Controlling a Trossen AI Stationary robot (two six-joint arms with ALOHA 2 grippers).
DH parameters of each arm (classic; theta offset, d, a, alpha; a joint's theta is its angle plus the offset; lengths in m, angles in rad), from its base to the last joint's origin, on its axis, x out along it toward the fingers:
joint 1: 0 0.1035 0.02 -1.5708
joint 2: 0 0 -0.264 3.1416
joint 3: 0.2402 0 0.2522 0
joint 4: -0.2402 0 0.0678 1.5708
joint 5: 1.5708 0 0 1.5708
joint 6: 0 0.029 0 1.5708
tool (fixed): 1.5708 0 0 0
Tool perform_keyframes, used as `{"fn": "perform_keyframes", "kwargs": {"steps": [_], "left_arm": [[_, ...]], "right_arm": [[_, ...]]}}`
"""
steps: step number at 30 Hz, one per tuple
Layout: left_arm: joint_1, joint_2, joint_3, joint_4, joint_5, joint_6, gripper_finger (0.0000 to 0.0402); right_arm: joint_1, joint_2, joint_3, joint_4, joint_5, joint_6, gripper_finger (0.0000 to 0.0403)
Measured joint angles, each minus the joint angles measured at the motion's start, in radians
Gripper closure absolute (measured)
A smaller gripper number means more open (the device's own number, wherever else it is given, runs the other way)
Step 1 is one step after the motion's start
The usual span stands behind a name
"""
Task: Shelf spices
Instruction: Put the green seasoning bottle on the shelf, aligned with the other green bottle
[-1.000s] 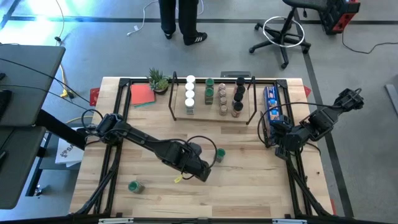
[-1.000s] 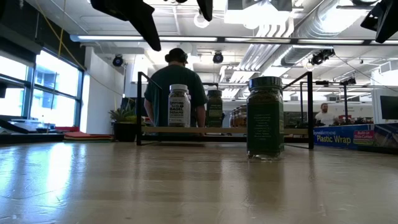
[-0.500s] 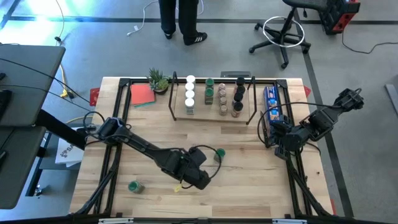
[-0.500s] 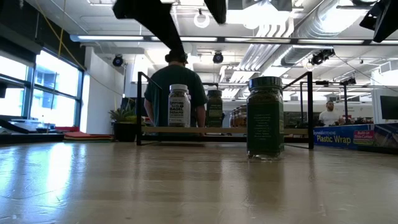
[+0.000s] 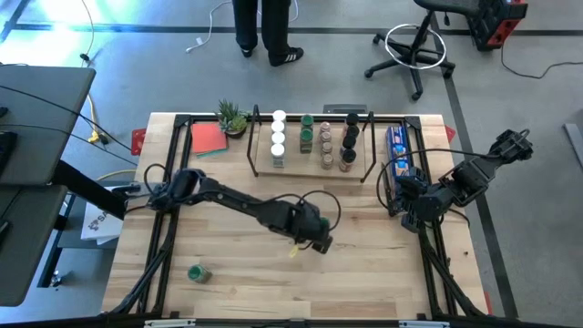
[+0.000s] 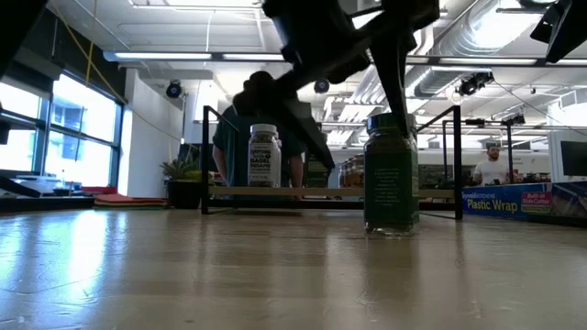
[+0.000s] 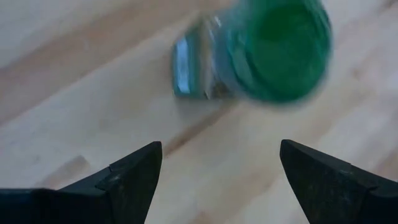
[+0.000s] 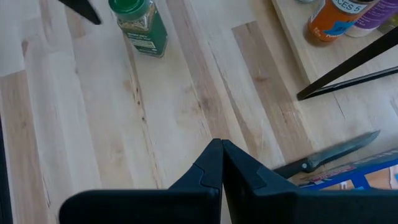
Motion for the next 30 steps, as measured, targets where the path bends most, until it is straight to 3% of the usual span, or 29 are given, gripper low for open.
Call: {"fn": "perform_keyframes", "kwargs": {"steps": [9, 14, 30], "left_arm": [[0.039, 0.0, 0.0, 0.135, -0.052, 0.001, 0.0082], [0.05, 0.004, 0.001, 0.101, -0.071, -0.038, 0.0082], [0.083, 0.013, 0.001, 0.111, -0.1, 0.048, 0.0082]], "right_arm": [[0.0, 0.0, 0.0, 0.0, 0.0, 0.0, 0.0403], [0.0, 0.0, 0.0, 0.0, 0.003, 0.0, 0.0403], [0.0, 0.0, 0.0, 0.0, 0.008, 0.004, 0.0403]]}}
